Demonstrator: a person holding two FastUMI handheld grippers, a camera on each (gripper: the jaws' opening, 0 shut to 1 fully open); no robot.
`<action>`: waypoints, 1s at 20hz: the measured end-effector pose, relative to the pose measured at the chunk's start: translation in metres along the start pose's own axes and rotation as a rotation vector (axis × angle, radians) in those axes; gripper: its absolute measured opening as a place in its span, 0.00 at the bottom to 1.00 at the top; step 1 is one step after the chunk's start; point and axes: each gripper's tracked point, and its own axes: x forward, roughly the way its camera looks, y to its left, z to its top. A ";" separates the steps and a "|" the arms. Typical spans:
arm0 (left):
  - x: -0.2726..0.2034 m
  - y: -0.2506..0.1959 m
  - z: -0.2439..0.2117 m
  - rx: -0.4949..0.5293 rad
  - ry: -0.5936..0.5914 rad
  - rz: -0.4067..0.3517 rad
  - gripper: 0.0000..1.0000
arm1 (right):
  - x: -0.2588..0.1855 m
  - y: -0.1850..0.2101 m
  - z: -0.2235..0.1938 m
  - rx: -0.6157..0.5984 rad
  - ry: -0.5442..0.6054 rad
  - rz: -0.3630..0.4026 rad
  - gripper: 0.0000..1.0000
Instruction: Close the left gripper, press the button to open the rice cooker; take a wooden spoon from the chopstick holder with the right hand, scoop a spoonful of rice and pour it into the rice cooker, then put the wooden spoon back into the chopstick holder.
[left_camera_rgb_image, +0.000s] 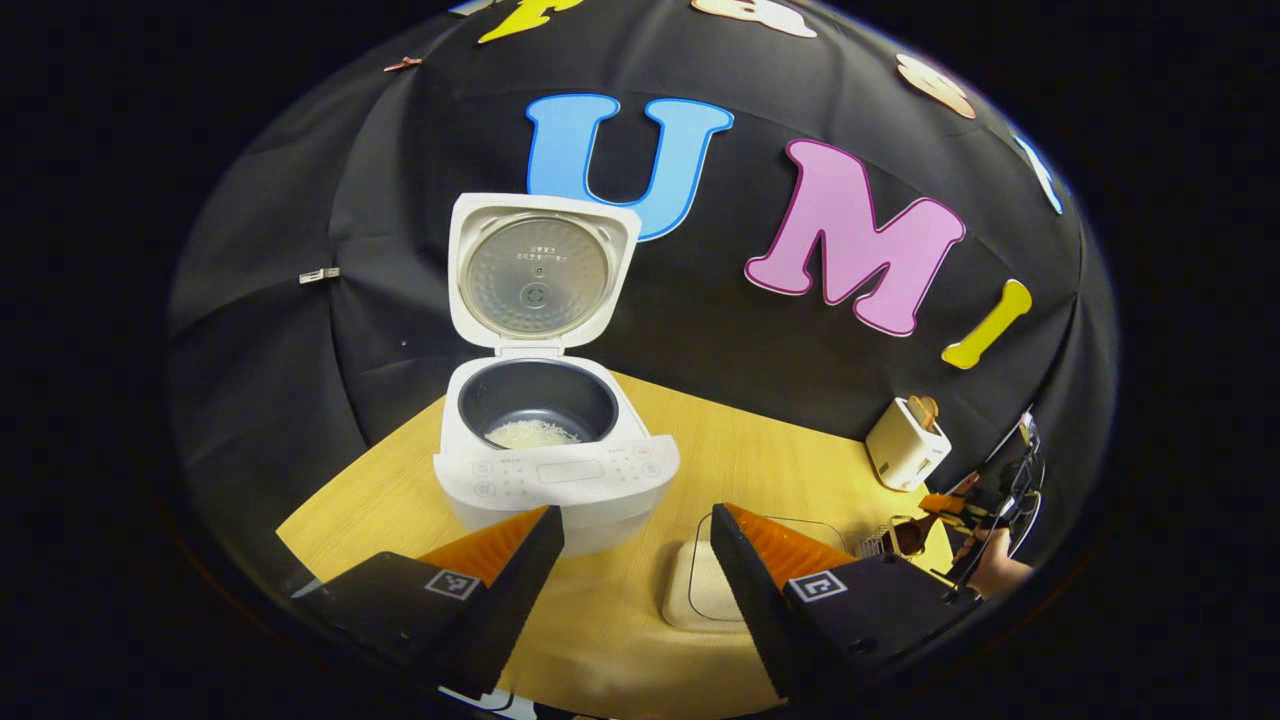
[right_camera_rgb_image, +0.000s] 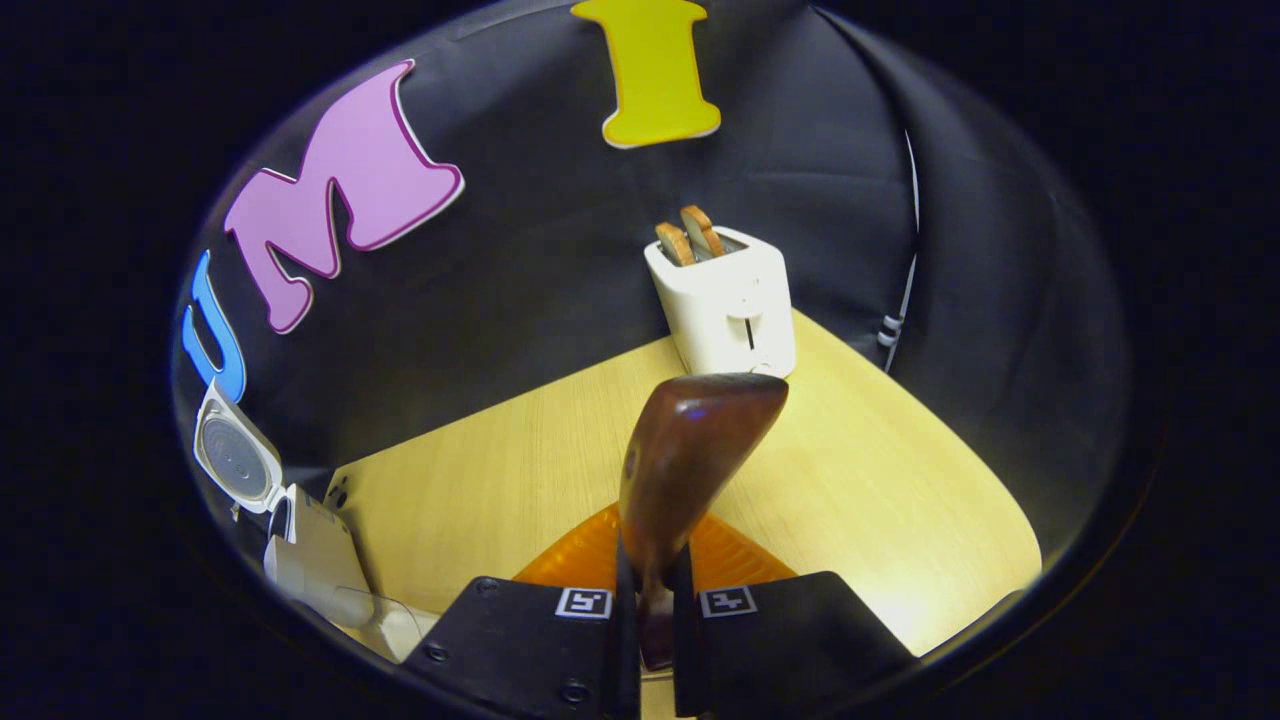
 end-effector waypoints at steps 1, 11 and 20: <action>-0.001 0.002 0.001 0.004 -0.002 -0.012 0.96 | -0.007 0.002 0.009 -0.019 -0.024 -0.007 0.17; 0.011 0.019 0.014 0.014 -0.027 -0.131 0.96 | -0.090 0.080 0.060 0.007 -0.143 0.043 0.17; -0.003 0.030 0.028 0.027 -0.023 -0.250 0.96 | -0.121 0.170 0.000 -0.029 -0.146 0.100 0.17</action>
